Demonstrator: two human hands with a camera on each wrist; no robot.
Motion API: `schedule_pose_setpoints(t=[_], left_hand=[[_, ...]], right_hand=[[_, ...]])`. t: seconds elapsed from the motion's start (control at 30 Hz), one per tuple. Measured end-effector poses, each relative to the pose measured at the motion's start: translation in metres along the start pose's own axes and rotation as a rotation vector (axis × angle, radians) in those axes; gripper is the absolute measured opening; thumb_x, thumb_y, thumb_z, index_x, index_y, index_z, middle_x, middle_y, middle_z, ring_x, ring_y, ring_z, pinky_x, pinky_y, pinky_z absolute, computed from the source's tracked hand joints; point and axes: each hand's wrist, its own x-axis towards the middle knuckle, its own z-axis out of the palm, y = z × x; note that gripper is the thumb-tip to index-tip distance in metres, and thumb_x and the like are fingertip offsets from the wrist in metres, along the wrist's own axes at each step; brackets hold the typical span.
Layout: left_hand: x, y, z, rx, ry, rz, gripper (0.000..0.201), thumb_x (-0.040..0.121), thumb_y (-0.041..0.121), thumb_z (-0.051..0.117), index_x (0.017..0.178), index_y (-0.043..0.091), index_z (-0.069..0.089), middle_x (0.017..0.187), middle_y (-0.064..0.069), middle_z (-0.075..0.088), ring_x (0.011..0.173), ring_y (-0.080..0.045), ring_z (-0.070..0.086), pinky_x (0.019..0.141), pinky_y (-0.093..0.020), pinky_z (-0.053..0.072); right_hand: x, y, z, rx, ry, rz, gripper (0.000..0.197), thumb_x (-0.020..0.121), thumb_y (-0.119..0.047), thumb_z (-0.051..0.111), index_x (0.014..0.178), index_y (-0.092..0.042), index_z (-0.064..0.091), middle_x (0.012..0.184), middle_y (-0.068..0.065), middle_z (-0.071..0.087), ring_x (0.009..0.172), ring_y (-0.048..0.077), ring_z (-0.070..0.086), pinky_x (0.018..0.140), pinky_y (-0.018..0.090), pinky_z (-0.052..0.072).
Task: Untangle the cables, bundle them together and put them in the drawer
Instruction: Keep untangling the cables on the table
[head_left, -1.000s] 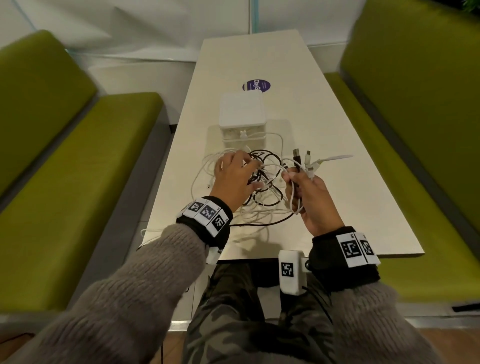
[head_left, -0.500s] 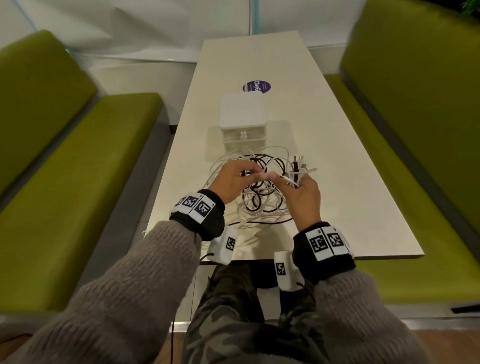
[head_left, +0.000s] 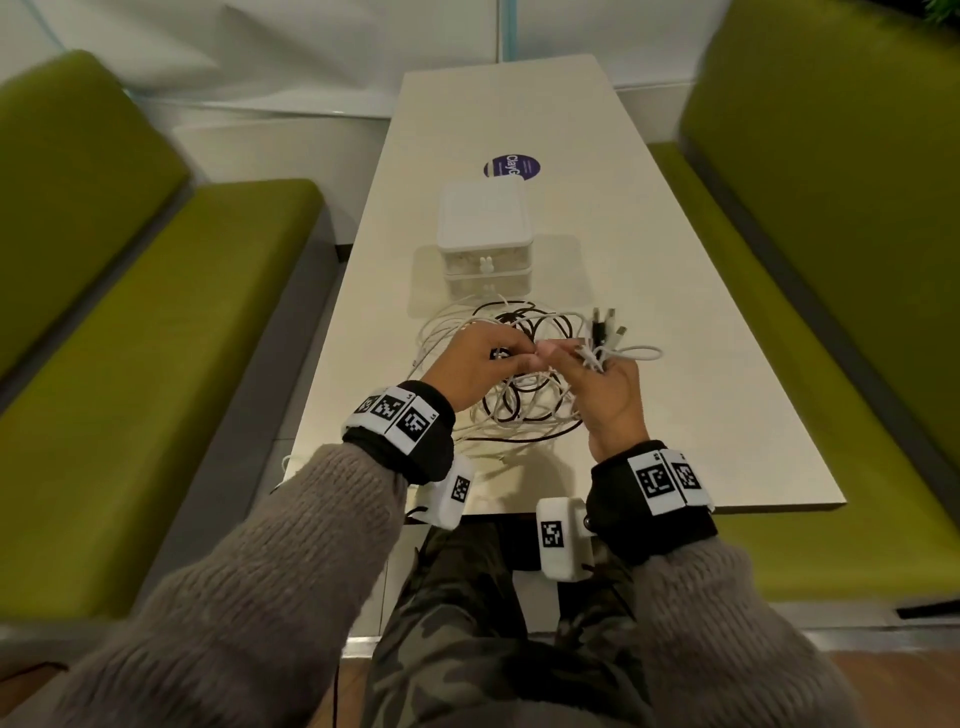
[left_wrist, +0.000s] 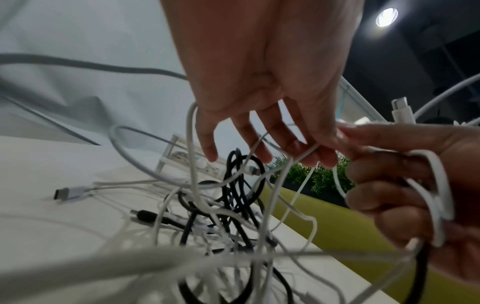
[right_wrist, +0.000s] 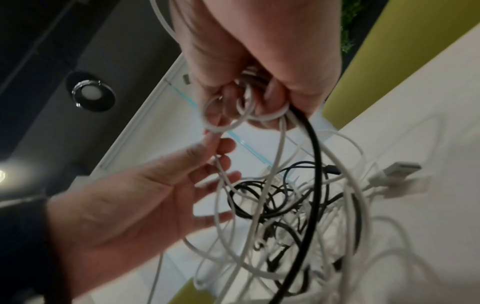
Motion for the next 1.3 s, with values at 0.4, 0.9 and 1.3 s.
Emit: schedule_pose_setpoints(t=[0.4,0.9,1.3], left_hand=[[-0.007,-0.021,-0.003,0.289,-0.012,-0.116,0.012,0.084,0.007,0.064,0.094,0.009,0.070,0.102,-0.007,0.063,0.090,-0.012,0.050,0.067,-0.014,0.030],[0.000,-0.009,0.002,0.196,0.018,-0.097,0.003,0.087,0.012,0.061,0.089,0.012,0.063,0.098,-0.002,0.062,0.093,-0.015,0.052,0.078,-0.016,0.036],[0.002,-0.009,0.011,0.324,-0.042,-0.027,0.035,0.076,0.036,0.068,0.107,0.019,0.066,0.117,-0.006,0.054,0.113,-0.025,0.047,0.099,-0.043,0.038]], right_hand=[[-0.016,-0.027,-0.007,0.199,0.145,0.051,0.006,0.089,-0.017,0.064,0.083,-0.017,0.063,0.057,-0.005,0.045,0.044,0.004,0.038,0.041,0.016,0.031],[-0.007,-0.005,-0.008,0.011,0.083,-0.004,0.032,0.079,-0.014,0.076,0.109,-0.006,0.066,0.091,0.000,0.069,0.074,-0.002,0.066,0.067,0.014,0.052],[0.004,0.018,0.005,-0.405,0.225,-0.019,0.027,0.084,-0.031,0.072,0.090,-0.005,0.074,0.077,0.009,0.067,0.073,0.021,0.059,0.061,0.026,0.038]])
